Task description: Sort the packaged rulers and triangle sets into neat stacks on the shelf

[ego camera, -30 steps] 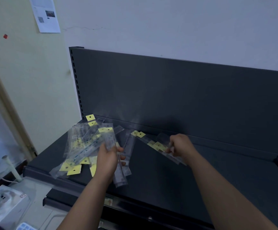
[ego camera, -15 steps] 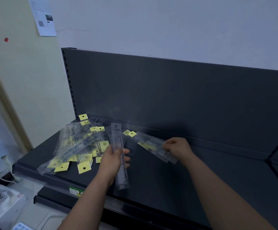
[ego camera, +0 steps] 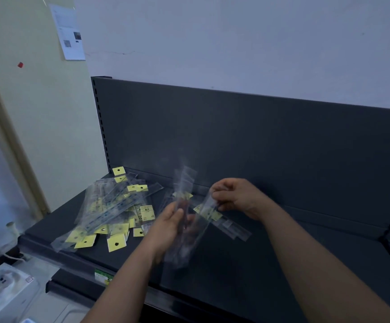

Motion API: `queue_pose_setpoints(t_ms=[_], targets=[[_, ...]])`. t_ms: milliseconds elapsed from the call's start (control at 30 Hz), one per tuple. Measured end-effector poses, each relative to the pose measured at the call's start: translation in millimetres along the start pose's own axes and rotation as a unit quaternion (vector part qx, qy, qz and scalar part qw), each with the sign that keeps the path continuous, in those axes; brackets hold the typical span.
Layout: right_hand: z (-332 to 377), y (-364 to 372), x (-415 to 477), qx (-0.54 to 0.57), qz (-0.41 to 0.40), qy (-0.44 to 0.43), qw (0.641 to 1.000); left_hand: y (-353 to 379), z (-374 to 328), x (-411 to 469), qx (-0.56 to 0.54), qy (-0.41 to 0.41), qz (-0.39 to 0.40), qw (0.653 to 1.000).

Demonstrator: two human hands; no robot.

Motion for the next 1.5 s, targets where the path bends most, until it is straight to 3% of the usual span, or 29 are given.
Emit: queue_pose_setpoints(t_ms=[167,267,333,467,600,667,933,1000,1267,1500], targets=[[-23.1,42.1,19.0,0.018,-0.034,-0.002,0.999,-5.2,9.6,-12.3,-0.014,-0.031,0.031,0.999],[-38.7,58.1,31.7,0.019,-0.062,0.007,0.998,-27.4,12.3,-7.7,-0.023,-0.024,-0.015,0.999],[-47.6,63.3,45.0,-0.069,-0.082,-0.017,0.994,-51.8,11.7,1.4,-0.019,-0.006,-0.078,0.997],[-48.9,97.7,60.0,-0.287,0.003,-0.123,0.95,-99.0,6.4,12.2,-0.037,0.001,-0.177,0.984],[-58.8,142.3,59.5,-0.374,0.114,-0.131,0.911,-124.2,1.1,16.4,-0.047,-0.001,-0.208,0.977],[-64.2,145.0,59.8,-0.399,0.131,-0.127,0.899,-131.6,2.1,20.5,-0.044,-0.001,-0.209,0.977],[-58.1,84.2,51.5,-0.396,-0.043,-0.146,0.906,-131.7,7.7,32.5,-0.047,-0.013,-0.194,0.98],[-57.7,81.5,50.4,-0.411,-0.074,-0.115,0.901,-126.0,8.1,32.7,-0.05,-0.013,-0.187,0.981],[-58.2,99.3,47.2,-0.461,-0.018,0.04,0.886,-115.6,16.5,30.4,-0.029,-0.021,-0.183,0.982],[-62.6,94.2,44.0,-0.399,-0.023,0.087,0.912,-114.6,21.6,13.4,-0.036,-0.025,-0.188,0.981]])
Point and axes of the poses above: each hand's wrist, its own x-axis towards the middle knuckle, its own y-axis out of the palm, z = x × y, the point moved 6 cm from there along x, towards the middle knuckle, and after that the axes turned 11 degrees about -z, right-handed, at the moved point
